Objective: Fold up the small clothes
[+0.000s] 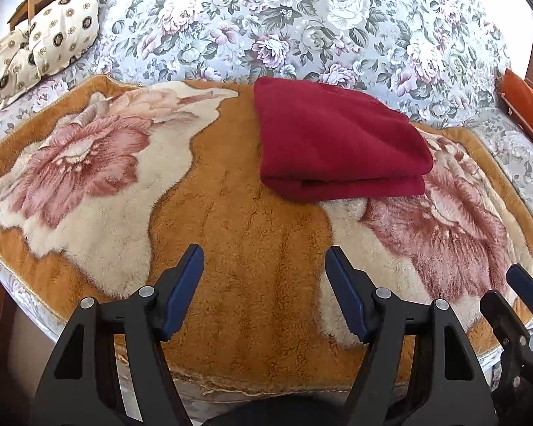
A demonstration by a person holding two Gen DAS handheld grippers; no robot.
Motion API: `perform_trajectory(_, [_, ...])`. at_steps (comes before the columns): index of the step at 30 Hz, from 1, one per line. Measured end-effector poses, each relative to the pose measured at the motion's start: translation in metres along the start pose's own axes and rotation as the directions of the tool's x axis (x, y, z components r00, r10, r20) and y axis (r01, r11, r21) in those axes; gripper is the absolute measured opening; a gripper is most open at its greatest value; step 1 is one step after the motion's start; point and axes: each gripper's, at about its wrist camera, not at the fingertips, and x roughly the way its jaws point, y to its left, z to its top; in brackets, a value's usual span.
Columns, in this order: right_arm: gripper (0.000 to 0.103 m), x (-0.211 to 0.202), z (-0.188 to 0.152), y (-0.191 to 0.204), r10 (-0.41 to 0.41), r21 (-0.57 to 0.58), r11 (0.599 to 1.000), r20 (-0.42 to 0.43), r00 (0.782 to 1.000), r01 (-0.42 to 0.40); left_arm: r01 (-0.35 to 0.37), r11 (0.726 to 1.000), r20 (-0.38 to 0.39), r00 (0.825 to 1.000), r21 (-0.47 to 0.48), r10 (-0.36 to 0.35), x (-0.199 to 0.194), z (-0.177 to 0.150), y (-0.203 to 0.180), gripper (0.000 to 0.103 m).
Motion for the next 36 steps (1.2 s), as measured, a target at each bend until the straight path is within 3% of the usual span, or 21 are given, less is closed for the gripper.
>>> perform_trajectory(9, [0.048, 0.0, 0.0, -0.002, 0.006, 0.012, 1.0, 0.0, 1.0, -0.006, 0.014, 1.0, -0.014, 1.0, -0.001, -0.014, 0.003, 0.001, 0.002, 0.071])
perform_trajectory(15, [0.048, 0.001, -0.001, -0.007, 0.017, 0.034, 0.999, -0.003, 1.0, -0.017, 0.028, 0.999, 0.052, 0.998, 0.031, -0.03, -0.01, 0.001, -0.005, 0.072])
perform_trajectory(17, [0.048, 0.001, -0.001, -0.007, 0.017, 0.033, 0.999, -0.002, 1.0, -0.017, 0.047, 0.998, 0.092, 0.994, 0.046, -0.051, -0.018, 0.001, -0.007, 0.08])
perform_trajectory(22, [0.048, 0.002, -0.003, -0.006, 0.016, 0.03, 0.999, -0.009, 1.0, -0.016, 0.084, 0.995, 0.129, 0.988, 0.059, -0.091, -0.031, 0.005, -0.008, 0.089])
perform_trajectory(26, [0.048, 0.004, -0.001, -0.009, 0.027, 0.05, 0.998, -0.021, 0.999, -0.026, 0.182, 0.983, 0.093, 0.98, -0.033, -0.179, -0.039, 0.024, 0.007, 0.095])
perform_trajectory(27, [0.048, 0.005, 0.0, -0.011, 0.035, 0.053, 0.998, -0.023, 0.999, -0.034, 0.207, 0.977, 0.113, 0.973, -0.056, -0.199, -0.04, 0.026, 0.012, 0.103])
perform_trajectory(29, [0.048, 0.009, 0.008, -0.018, 0.1, 0.093, 0.991, -0.022, 0.995, -0.097, 0.224, 0.97, 0.134, 0.968, -0.096, -0.21, -0.035, 0.024, 0.021, 0.103])
perform_trajectory(32, [0.049, 0.029, 0.024, -0.035, 0.237, 0.193, 0.953, 0.011, 0.971, -0.235, 0.269, 0.949, 0.017, 0.963, -0.164, -0.27, -0.004, 0.006, 0.023, 0.103])
perform_trajectory(35, [0.049, 0.067, 0.033, -0.05, 0.333, 0.337, 0.886, 0.016, 0.943, -0.318, 0.256, 0.947, 0.048, 0.967, -0.193, -0.252, -0.008, 0.004, 0.022, 0.103])
perform_trajectory(36, [0.049, 0.085, 0.034, -0.056, 0.37, 0.402, 0.847, 0.021, 0.929, -0.346, 0.244, 0.952, 0.052, 0.97, -0.185, -0.238, -0.009, 0.004, 0.02, 0.103])
